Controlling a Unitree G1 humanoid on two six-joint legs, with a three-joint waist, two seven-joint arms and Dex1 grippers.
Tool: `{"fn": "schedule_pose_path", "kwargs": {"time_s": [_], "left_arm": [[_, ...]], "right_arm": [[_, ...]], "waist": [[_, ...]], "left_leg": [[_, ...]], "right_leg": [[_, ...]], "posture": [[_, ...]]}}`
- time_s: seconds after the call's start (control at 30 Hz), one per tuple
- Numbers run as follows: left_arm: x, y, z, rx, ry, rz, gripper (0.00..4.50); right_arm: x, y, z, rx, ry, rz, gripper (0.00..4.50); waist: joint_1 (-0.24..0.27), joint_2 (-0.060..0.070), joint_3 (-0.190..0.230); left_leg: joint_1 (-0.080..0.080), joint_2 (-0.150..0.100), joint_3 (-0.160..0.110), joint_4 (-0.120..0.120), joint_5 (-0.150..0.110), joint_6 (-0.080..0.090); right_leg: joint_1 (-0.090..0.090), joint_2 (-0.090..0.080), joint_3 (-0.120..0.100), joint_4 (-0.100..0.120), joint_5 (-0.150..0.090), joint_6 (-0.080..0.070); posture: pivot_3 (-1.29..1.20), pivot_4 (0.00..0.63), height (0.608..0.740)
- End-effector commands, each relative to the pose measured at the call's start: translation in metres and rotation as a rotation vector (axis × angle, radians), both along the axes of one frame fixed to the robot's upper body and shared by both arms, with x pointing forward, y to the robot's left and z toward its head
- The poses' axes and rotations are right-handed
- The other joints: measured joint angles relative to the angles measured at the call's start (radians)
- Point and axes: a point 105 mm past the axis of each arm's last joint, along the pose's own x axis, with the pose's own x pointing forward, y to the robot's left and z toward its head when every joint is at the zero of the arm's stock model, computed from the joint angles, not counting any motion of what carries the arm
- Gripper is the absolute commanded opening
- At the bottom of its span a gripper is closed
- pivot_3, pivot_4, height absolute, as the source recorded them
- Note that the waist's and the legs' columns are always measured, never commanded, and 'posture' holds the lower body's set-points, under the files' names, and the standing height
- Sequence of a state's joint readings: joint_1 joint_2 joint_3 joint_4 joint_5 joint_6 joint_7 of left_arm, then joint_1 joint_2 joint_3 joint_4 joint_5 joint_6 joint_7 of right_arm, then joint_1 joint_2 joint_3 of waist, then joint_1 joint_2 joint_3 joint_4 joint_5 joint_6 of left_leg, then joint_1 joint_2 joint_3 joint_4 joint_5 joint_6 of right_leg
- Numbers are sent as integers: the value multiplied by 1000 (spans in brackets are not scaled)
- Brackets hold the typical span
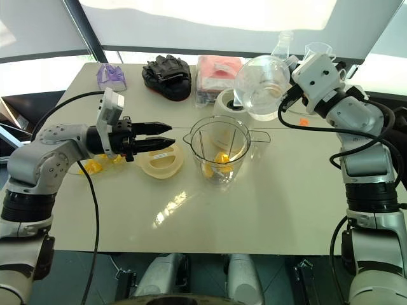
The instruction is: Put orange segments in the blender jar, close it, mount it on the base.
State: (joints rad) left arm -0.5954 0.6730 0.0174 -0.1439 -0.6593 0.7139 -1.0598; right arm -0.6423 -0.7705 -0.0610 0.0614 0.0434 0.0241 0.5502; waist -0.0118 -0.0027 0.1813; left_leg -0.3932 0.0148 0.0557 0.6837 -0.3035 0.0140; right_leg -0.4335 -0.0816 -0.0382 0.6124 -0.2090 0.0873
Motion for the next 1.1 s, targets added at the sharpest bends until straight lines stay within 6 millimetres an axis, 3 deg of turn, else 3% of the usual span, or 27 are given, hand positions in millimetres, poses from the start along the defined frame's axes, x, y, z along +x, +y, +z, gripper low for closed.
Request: {"fn": "schedule_pose_path", "kwargs": {"time_s": [0.03, 0.4, 1.1], "left_arm": [[-3, 3, 12, -2, -59, 8, 2340], [-1, 0, 13, -4, -62, 1, 2340], [-1, -4, 11, -11, -64, -11, 2340]], "right_arm": [[-12, 8, 19, -98, -114, 31, 50], [-13, 17, 18, -284, -221, 33, 50], [-16, 26, 24, -463, -361, 36, 50]], "waist": [[0, 0, 0], [-1, 0, 0], [-2, 0, 0]], "left_leg": [[0, 0, 0, 0, 0, 0], [0, 0, 0, 0, 0, 0], [1, 0, 1, 0, 1, -1]], "right_leg": [[0, 0, 0, 0, 0, 0], [0, 0, 0, 0, 0, 0], [0, 0, 0, 1, 0, 0]], "posture": [[0, 150, 740], [0, 150, 740], [0, 150, 740]]}}
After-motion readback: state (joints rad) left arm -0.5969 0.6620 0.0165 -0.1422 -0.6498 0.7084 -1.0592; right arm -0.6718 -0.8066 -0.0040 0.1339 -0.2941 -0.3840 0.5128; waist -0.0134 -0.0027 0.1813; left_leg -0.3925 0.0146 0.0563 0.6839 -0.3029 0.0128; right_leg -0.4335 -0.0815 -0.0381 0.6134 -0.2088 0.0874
